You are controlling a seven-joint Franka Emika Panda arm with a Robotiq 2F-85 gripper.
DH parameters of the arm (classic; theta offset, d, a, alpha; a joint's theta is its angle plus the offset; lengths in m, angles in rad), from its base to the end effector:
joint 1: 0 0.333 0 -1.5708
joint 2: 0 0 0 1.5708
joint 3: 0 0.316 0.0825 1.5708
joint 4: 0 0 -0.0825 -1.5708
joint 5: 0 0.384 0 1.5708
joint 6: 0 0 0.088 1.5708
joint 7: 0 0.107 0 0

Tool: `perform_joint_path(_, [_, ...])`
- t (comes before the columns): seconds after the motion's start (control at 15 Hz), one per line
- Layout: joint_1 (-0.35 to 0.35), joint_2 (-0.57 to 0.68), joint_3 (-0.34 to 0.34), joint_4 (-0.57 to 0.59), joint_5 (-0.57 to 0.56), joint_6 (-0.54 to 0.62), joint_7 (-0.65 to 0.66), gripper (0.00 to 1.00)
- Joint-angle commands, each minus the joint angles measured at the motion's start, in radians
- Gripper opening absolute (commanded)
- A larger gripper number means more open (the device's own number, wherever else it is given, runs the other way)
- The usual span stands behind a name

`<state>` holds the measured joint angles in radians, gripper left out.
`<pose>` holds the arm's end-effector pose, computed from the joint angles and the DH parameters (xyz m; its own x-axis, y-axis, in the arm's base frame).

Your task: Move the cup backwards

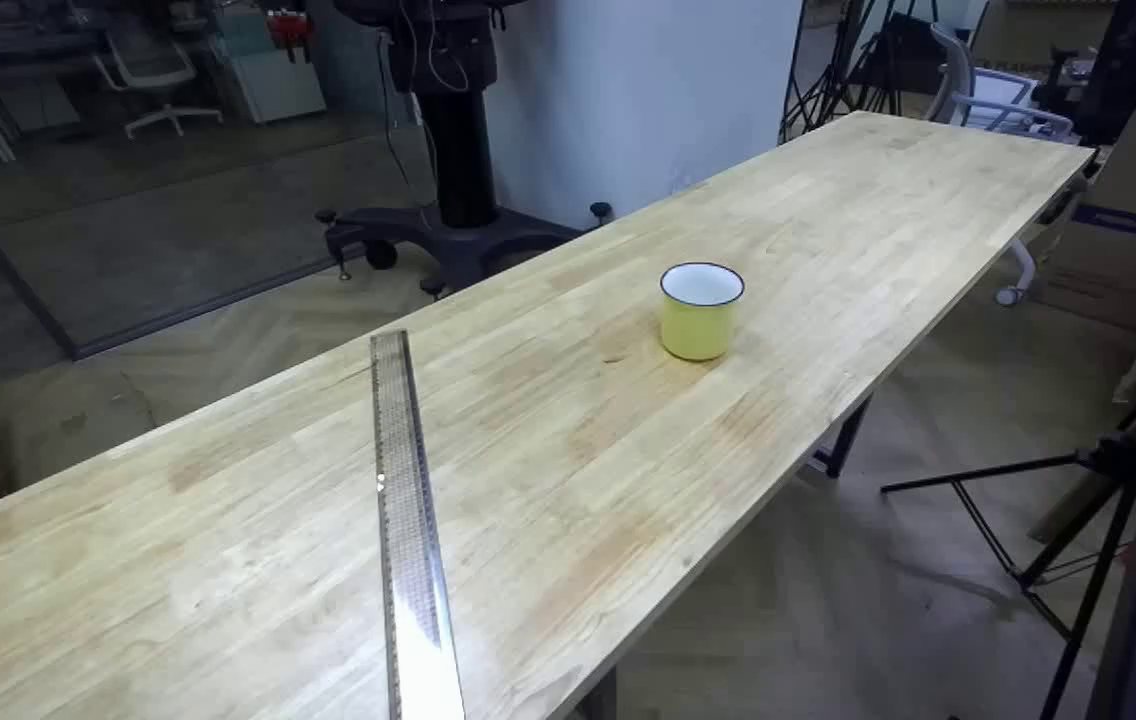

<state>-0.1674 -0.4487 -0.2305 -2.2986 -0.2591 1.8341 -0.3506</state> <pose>0.3747 -0.1895 0.5139 0.9962 0.0416 -0.0771 0.0514 -0.9902 0.1300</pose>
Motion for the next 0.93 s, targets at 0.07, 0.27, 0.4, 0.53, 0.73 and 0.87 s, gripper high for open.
perform_joint_path(0.07, [0.003,0.0,-0.003,0.002,-0.001,-0.001,0.001,1.0])
perform_joint_path(0.27, [0.003,0.0,-0.003,0.002,-0.001,-0.001,0.001,1.0])
perform_joint_path(0.4, [0.003,0.0,-0.003,0.002,-0.001,-0.001,0.001,1.0])
perform_joint_path(0.53, [0.003,0.0,-0.003,0.002,-0.001,-0.001,0.001,1.0])
perform_joint_path(0.73, [0.003,0.0,-0.003,0.002,-0.001,-0.001,0.001,1.0])
perform_joint_path(0.87, [0.007,0.019,-0.003,0.007,0.004,0.025,0.009,1.0])
